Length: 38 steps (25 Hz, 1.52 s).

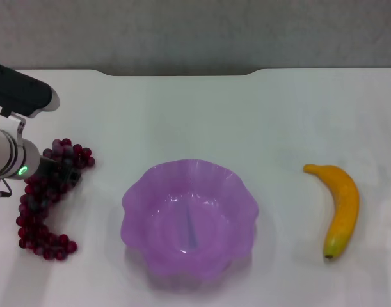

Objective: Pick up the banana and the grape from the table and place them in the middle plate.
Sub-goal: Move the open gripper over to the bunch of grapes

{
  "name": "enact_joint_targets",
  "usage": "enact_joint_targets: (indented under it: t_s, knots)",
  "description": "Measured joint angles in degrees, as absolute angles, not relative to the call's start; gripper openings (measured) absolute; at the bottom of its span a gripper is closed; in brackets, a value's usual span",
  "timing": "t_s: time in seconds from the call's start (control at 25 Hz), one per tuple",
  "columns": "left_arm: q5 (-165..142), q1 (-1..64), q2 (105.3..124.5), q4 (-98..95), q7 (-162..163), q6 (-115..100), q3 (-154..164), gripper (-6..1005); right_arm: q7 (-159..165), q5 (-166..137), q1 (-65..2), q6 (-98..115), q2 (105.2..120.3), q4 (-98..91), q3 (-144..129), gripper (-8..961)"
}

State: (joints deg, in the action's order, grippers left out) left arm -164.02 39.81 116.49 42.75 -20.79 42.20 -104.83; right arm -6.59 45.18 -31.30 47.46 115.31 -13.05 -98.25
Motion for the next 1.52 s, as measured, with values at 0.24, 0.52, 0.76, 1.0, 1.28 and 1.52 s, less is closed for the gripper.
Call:
enact_joint_targets:
  t_s: [0.24, 0.52, 0.76, 1.0, 1.28, 1.52]
  knots:
    - [-164.04, 39.23, 116.49, 46.35, -19.72, 45.90, -104.76, 791, -6.59, 45.18, -31.15, 47.46, 115.31, -13.02, -98.25, 909]
    - [-164.33, 37.35, 116.10, 51.67, -19.61, 51.30, -104.84, 900, -6.59, 45.16, -30.84, 47.46, 115.28, -13.20, -98.33, 909]
    - [-164.48, 37.08, 115.63, 50.94, -19.62, 52.23, -105.06, 895, -6.59, 45.13, -30.79, 47.46, 115.23, -13.42, -98.29, 909]
    - [-164.59, 36.88, 115.57, 47.73, -20.04, 51.00, -104.77, 886, -6.59, 45.12, -30.76, 47.46, 115.22, -13.45, -98.25, 908]
    - [-164.63, 37.28, 115.64, 44.48, -20.05, 46.66, -102.69, 875, -6.59, 45.14, -30.81, 47.46, 115.22, -13.45, -98.39, 908]
    - [-164.63, 37.70, 115.60, 42.58, -19.78, 44.19, -100.28, 866, -6.59, 45.16, -30.87, 47.65, 115.26, -13.44, -98.54, 908]
